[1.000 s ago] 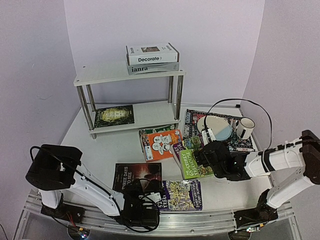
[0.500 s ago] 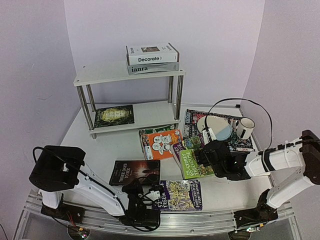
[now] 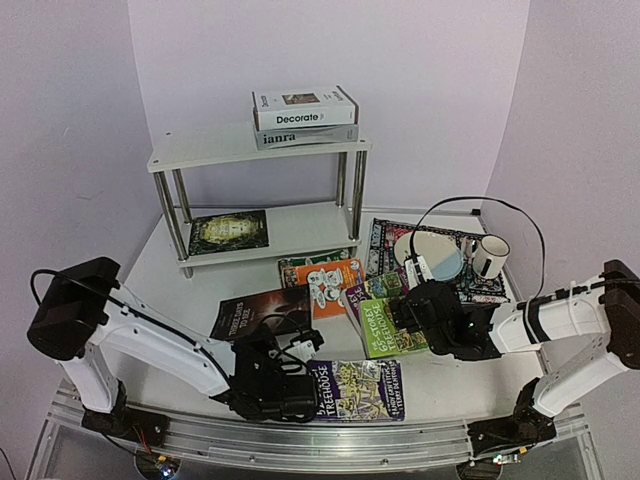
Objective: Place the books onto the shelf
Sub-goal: Pick up the book at the center of the board.
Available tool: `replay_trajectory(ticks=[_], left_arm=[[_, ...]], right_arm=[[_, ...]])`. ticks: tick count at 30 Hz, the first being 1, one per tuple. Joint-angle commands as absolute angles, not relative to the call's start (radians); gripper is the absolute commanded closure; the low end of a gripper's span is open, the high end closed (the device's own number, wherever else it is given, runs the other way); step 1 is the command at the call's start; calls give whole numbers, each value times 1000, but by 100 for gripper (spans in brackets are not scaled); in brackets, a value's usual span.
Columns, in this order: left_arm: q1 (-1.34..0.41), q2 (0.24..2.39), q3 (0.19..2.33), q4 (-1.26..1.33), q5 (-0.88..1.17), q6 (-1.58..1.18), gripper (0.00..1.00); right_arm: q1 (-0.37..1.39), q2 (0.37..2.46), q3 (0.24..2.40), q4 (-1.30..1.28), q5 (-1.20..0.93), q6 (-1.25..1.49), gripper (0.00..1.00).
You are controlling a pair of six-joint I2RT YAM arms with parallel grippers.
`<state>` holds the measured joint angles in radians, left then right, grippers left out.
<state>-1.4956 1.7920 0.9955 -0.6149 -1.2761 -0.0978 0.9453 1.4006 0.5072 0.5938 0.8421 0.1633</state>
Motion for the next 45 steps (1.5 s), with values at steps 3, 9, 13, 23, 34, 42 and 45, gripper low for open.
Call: replay_trajectory(ticks=[3, 9, 13, 23, 34, 42, 45], left_arm=[[-1426, 1609, 1040, -631, -1272, 9, 100], [-1277, 1499, 1033, -551, -1155, 130, 100], [-1210, 1396, 963, -305, -1016, 368, 100], [-1049, 1440, 980, -117, -873, 852, 100], [-982, 1617, 1121, -4, -892, 1046, 100], [-949, 1638, 1169, 47, -875, 1108, 100], [-923, 1649, 1172, 89, -892, 1152, 100]], right_arm=[[939, 1387, 512, 589, 864, 176, 2], [940, 1385, 511, 588, 865, 176, 2], [939, 1381, 511, 586, 869, 174, 2], [939, 1377, 508, 586, 879, 172, 2], [940, 1373, 505, 586, 873, 175, 2], [938, 1385, 511, 584, 870, 173, 2], [939, 1387, 512, 584, 870, 173, 2]])
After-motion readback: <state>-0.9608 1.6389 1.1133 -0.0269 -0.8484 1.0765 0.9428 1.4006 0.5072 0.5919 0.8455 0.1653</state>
